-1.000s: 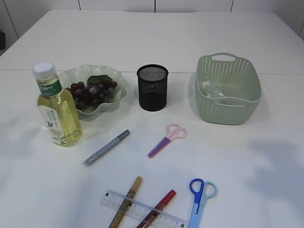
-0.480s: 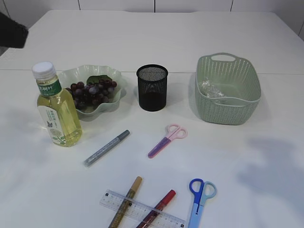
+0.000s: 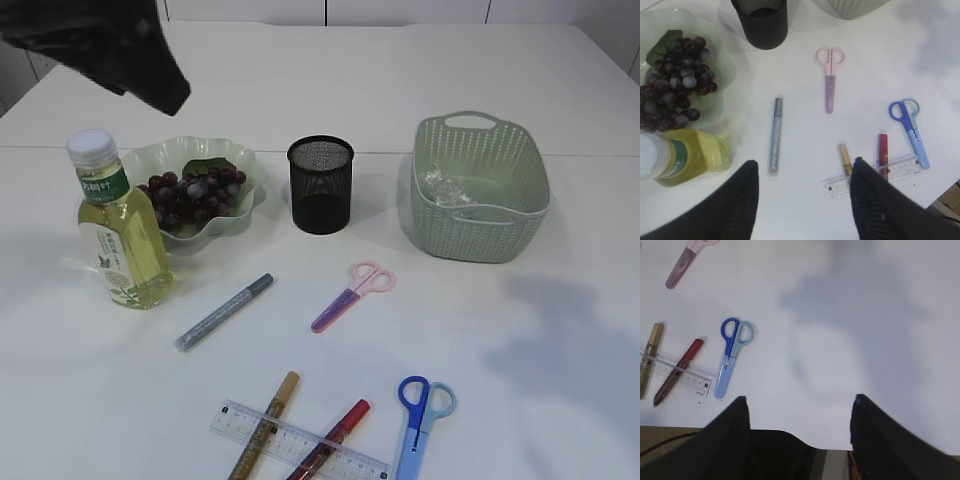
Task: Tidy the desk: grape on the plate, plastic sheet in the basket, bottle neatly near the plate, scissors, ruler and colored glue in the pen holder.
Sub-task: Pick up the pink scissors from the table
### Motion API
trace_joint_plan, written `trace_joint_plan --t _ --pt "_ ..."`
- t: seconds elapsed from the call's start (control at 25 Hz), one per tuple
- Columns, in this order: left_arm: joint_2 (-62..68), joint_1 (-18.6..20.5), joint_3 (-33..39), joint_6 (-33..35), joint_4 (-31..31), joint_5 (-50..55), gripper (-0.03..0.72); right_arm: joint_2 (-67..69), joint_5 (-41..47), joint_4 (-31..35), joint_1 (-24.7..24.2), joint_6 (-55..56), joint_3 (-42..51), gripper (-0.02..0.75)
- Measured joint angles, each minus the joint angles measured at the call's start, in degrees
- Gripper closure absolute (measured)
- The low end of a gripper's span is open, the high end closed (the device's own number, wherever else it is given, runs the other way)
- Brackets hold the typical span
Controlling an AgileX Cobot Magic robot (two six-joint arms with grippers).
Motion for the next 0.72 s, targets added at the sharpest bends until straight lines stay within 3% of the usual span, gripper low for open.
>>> trace_joint_plan --t 0.32,0.72 --pt "16.2 -0.5 -13.6 2.9 -4.0 6.0 0.274 4.7 -0.2 0.1 0.0 -2.9 0.0 0.245" --pt "33.7 -4.8 -22.6 5.7 -4.8 6.4 0.285 7.3 -0.5 1.7 0.0 -5.4 0.0 0.246"
